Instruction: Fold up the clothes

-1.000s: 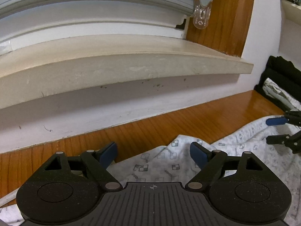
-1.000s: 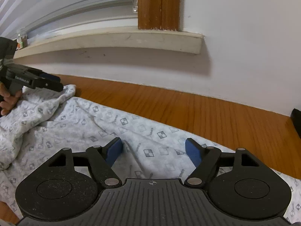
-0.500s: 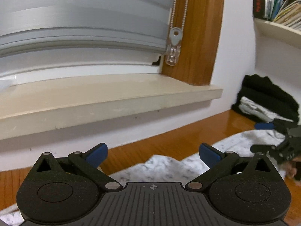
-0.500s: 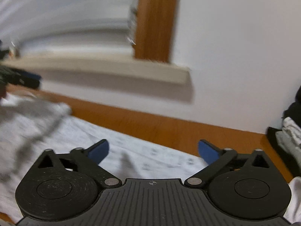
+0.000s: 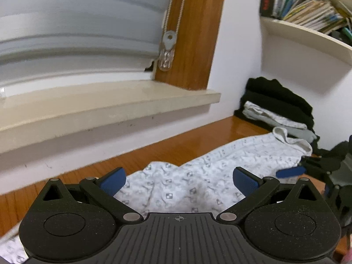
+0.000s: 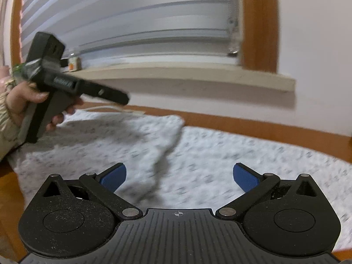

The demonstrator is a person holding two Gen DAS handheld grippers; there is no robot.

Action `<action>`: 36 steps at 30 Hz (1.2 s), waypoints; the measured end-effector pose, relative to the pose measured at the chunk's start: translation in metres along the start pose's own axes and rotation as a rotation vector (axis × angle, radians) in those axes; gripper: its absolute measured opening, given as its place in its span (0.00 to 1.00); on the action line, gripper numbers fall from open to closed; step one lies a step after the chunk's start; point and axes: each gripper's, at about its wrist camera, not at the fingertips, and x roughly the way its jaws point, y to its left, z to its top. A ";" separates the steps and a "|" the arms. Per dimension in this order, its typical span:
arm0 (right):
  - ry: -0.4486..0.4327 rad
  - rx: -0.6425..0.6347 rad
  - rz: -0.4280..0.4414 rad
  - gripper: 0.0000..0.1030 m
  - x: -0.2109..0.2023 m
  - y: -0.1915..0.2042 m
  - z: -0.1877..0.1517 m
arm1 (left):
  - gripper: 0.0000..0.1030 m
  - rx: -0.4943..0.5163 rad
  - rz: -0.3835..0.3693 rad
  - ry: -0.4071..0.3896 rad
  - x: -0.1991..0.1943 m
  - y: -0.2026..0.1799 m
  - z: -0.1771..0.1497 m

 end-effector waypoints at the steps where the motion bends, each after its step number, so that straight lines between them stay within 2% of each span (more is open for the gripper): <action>1: 0.009 -0.003 -0.002 1.00 0.000 0.007 -0.001 | 1.00 0.006 -0.006 0.010 -0.001 0.001 0.000; 4: 0.014 -0.010 -0.019 1.00 0.000 0.026 -0.003 | 1.00 -0.020 -0.013 0.037 -0.001 0.007 -0.002; 7: -0.014 0.040 -0.029 1.00 -0.004 0.035 0.000 | 1.00 -0.044 -0.014 0.041 -0.001 0.012 -0.004; 8: -0.022 0.061 -0.014 0.95 -0.005 0.038 0.002 | 1.00 -0.052 -0.013 0.037 -0.001 0.013 -0.004; 10: -0.027 0.082 -0.004 0.78 -0.006 0.043 0.003 | 1.00 -0.060 -0.011 0.037 0.000 0.015 -0.006; 11: -0.016 0.079 -0.004 0.63 -0.003 0.047 0.004 | 1.00 -0.061 -0.010 0.043 0.002 0.016 -0.007; 12: -0.008 0.072 -0.006 0.55 -0.002 0.051 0.004 | 1.00 -0.059 -0.003 0.054 0.004 0.017 -0.008; 16: 0.047 0.041 -0.008 0.35 0.005 0.062 0.002 | 1.00 -0.059 0.018 0.089 0.011 0.021 -0.013; 18: 0.086 0.018 -0.038 0.20 0.006 0.064 -0.003 | 1.00 -0.068 0.027 0.097 0.012 0.025 -0.014; 25: 0.087 0.005 -0.061 0.19 -0.011 0.065 -0.020 | 1.00 -0.105 0.058 0.120 0.018 0.041 -0.019; 30: 0.059 0.019 -0.063 0.20 -0.013 0.065 -0.025 | 1.00 -0.072 0.083 0.173 0.029 0.042 -0.024; 36: 0.013 0.030 -0.069 0.21 -0.013 0.066 -0.033 | 1.00 -0.043 0.099 0.184 0.030 0.036 -0.026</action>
